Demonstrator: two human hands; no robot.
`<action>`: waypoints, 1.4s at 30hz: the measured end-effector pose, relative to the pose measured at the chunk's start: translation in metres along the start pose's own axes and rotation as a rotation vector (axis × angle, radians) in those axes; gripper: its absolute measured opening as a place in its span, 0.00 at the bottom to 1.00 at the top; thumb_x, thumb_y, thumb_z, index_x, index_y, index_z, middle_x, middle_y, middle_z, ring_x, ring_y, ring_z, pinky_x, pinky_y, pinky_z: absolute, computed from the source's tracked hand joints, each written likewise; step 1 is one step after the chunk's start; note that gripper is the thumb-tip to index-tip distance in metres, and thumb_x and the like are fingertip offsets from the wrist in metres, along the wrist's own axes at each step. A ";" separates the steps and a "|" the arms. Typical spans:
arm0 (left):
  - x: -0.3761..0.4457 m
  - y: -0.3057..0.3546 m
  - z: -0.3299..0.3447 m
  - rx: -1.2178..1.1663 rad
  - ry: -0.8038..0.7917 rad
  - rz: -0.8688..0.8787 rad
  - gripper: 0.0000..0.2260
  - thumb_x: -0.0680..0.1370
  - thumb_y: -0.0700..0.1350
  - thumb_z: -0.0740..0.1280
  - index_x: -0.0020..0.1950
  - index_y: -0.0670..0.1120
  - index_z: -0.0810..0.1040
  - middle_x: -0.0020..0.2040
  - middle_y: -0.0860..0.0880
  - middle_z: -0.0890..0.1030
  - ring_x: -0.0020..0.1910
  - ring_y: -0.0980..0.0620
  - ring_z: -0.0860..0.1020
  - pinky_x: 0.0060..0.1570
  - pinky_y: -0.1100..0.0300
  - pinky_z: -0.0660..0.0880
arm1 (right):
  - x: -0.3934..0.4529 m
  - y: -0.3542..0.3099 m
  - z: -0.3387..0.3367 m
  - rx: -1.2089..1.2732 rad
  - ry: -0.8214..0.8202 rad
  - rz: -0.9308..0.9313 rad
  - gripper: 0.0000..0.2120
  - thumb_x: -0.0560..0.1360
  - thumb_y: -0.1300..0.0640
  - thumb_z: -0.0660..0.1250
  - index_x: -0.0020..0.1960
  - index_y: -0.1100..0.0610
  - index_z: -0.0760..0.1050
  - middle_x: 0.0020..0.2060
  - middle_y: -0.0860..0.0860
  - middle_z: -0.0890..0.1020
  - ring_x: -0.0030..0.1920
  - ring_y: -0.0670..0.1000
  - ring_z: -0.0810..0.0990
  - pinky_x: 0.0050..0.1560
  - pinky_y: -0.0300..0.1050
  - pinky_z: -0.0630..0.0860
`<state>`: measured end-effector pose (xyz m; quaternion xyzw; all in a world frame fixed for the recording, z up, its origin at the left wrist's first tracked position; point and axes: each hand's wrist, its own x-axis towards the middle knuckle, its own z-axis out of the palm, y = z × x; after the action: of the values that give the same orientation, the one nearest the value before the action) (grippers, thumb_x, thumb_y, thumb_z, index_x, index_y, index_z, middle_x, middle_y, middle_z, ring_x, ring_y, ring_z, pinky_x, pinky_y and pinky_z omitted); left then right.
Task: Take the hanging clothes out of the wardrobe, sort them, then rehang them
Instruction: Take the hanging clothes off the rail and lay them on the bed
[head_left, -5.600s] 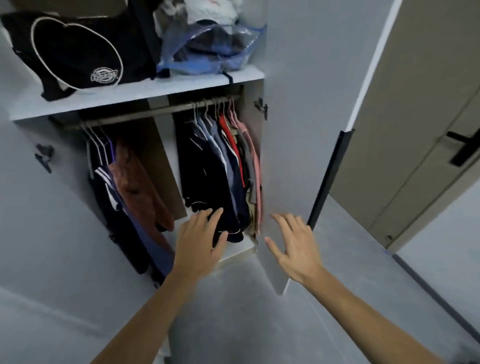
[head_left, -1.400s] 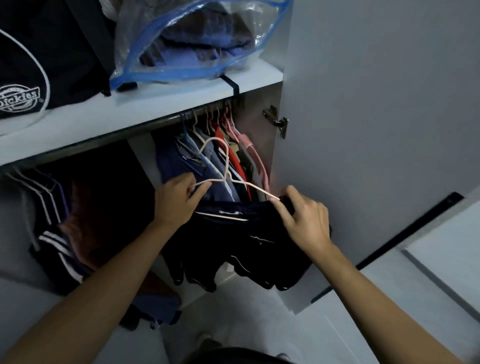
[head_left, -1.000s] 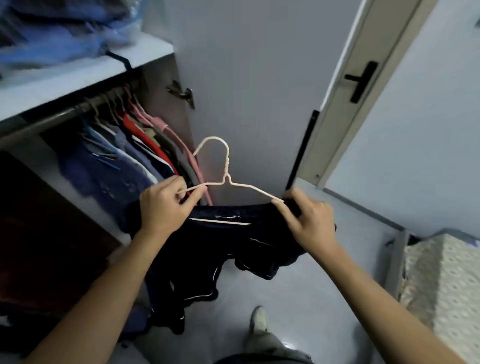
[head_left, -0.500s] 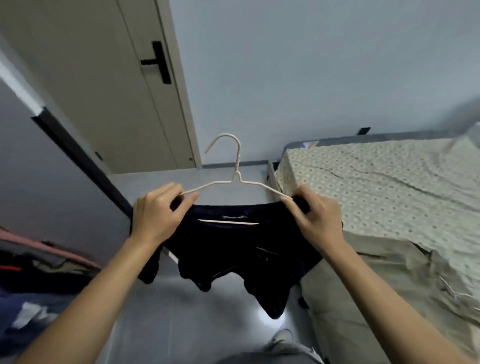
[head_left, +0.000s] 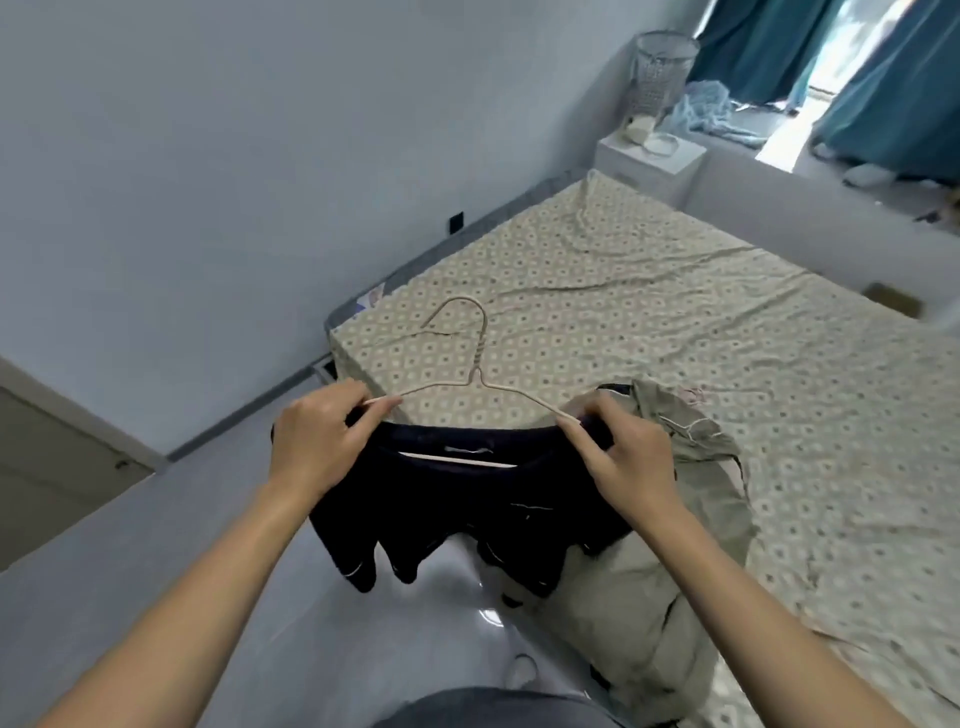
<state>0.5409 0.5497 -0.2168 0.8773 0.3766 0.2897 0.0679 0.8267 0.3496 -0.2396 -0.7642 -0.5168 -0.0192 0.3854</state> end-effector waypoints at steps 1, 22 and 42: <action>0.013 0.005 0.010 -0.026 -0.021 0.039 0.23 0.82 0.64 0.61 0.35 0.50 0.66 0.30 0.55 0.68 0.28 0.52 0.70 0.27 0.58 0.60 | -0.003 0.007 -0.005 -0.023 0.020 0.037 0.18 0.81 0.37 0.65 0.44 0.51 0.74 0.29 0.45 0.77 0.30 0.47 0.77 0.33 0.53 0.74; 0.117 0.070 0.079 -0.458 -0.211 0.717 0.26 0.81 0.64 0.64 0.31 0.50 0.63 0.25 0.54 0.66 0.25 0.51 0.69 0.25 0.54 0.64 | -0.119 -0.075 -0.059 -0.446 0.554 0.539 0.15 0.79 0.39 0.68 0.44 0.51 0.76 0.32 0.43 0.77 0.32 0.46 0.77 0.35 0.52 0.75; 0.175 0.179 0.310 -0.200 -0.570 0.823 0.27 0.84 0.66 0.48 0.36 0.50 0.69 0.30 0.53 0.72 0.31 0.52 0.74 0.29 0.56 0.61 | -0.072 0.181 -0.072 -0.337 0.257 0.817 0.15 0.78 0.36 0.68 0.45 0.47 0.76 0.35 0.43 0.79 0.38 0.50 0.80 0.42 0.52 0.76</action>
<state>0.9219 0.5766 -0.3318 0.9863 -0.0632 0.0761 0.1319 0.9659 0.2194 -0.3229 -0.9487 -0.1108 -0.0441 0.2928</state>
